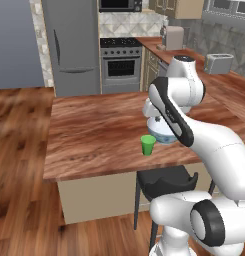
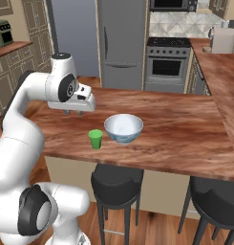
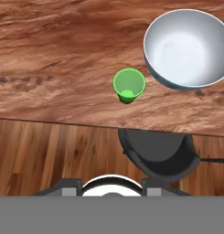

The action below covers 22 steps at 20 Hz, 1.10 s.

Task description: Place the cup inside the bowl on the dining table and move the bowl to any counter.

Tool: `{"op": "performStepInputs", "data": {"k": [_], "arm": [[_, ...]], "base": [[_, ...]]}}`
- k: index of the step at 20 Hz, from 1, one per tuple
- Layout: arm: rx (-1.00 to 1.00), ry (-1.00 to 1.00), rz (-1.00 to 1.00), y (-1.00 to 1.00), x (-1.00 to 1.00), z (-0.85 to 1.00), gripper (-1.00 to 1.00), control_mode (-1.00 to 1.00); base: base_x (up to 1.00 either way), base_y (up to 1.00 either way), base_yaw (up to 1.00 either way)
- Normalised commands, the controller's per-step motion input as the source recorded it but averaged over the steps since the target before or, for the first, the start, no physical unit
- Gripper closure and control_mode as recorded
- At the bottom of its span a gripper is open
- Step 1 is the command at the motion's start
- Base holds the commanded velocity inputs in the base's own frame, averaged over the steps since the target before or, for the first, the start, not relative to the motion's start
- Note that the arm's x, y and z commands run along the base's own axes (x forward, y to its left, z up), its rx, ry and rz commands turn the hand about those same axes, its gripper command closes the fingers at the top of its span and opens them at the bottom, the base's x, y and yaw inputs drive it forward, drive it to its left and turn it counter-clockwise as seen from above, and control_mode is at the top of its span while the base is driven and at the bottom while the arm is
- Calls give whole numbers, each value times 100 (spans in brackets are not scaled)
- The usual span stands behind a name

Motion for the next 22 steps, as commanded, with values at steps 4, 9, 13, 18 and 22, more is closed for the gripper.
{"op": "performStepInputs", "data": {"k": [4, 9, 13, 18, 22], "arm": [[0, 3, 0, 0, 2, 0, -100, -100], [0, 0, 0, 2, 0, -14, -100, -100], [0, 0, 0, 8, 0, -26, -100, -100], [-1, -1, 0, 3, 0, -7, -100, -100], [-5, 0, 0, 0, 0, 0, -100, -100]], "base": [[0, 0, 0], [0, 0, 0], [0, 0, 0], [0, 0, 0], [0, 0, 0]]}}
